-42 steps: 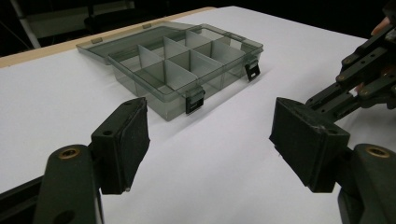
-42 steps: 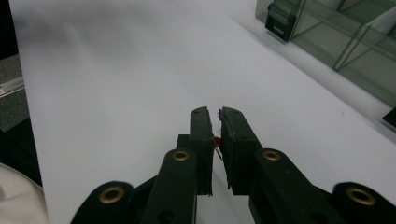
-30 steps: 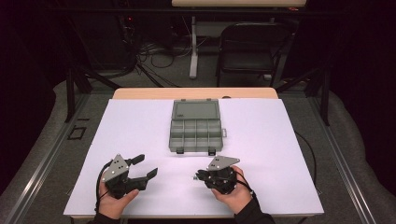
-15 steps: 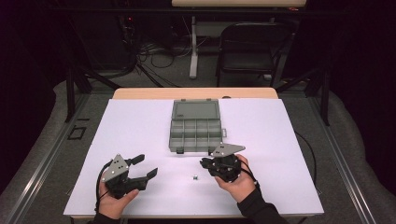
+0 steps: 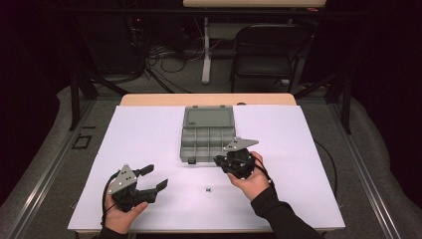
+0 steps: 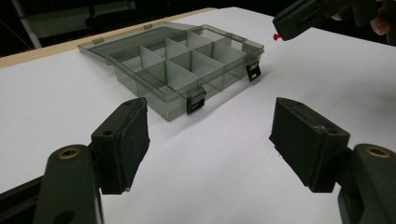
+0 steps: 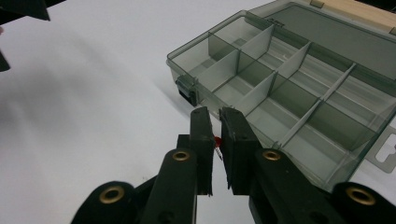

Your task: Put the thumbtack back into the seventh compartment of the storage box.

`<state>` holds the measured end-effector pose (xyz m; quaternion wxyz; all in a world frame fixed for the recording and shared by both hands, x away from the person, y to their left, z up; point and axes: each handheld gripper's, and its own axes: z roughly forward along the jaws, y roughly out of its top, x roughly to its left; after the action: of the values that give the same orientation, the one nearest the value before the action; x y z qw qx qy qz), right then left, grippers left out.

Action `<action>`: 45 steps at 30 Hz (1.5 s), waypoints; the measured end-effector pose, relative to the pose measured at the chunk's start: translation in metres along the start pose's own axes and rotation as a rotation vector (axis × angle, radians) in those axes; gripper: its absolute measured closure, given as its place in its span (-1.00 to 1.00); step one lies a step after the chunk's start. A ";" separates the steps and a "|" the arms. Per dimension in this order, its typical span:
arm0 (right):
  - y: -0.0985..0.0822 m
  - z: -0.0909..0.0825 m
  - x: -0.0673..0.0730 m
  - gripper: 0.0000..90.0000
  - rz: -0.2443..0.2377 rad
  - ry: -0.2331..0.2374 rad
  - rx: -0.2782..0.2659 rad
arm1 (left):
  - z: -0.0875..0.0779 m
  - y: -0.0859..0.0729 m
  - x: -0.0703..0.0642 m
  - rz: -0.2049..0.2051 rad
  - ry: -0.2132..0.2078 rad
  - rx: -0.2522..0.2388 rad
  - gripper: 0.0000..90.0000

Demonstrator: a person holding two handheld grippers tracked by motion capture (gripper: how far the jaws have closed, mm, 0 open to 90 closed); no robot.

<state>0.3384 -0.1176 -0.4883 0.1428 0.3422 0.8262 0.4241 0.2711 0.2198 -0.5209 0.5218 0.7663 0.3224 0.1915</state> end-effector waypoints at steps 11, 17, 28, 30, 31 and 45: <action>0.016 0.022 -0.011 0.85 0.010 -0.043 0.029 | 0.000 0.000 0.001 0.003 0.002 0.000 -0.39; 0.023 0.035 -0.016 0.85 0.013 -0.063 0.043 | 0.000 0.000 0.001 0.002 0.002 0.003 -0.39; 0.021 0.055 -0.024 0.85 0.039 -0.082 0.085 | 0.000 0.000 0.001 0.000 0.000 0.003 -0.39; 0.019 0.059 -0.027 0.85 0.043 -0.086 0.100 | 0.000 0.000 0.001 0.001 -0.005 0.002 -0.39; 0.019 0.059 -0.027 0.85 0.043 -0.086 0.100 | 0.000 0.000 0.001 0.001 -0.005 0.002 -0.39; 0.014 0.070 -0.028 0.77 0.044 -0.098 0.136 | 0.000 0.000 0.001 0.002 -0.002 0.002 -0.39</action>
<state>0.4019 -0.0891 -0.5202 0.1502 0.3896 0.8373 0.3530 0.2716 0.2204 -0.5211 0.5211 0.7674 0.3213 0.1907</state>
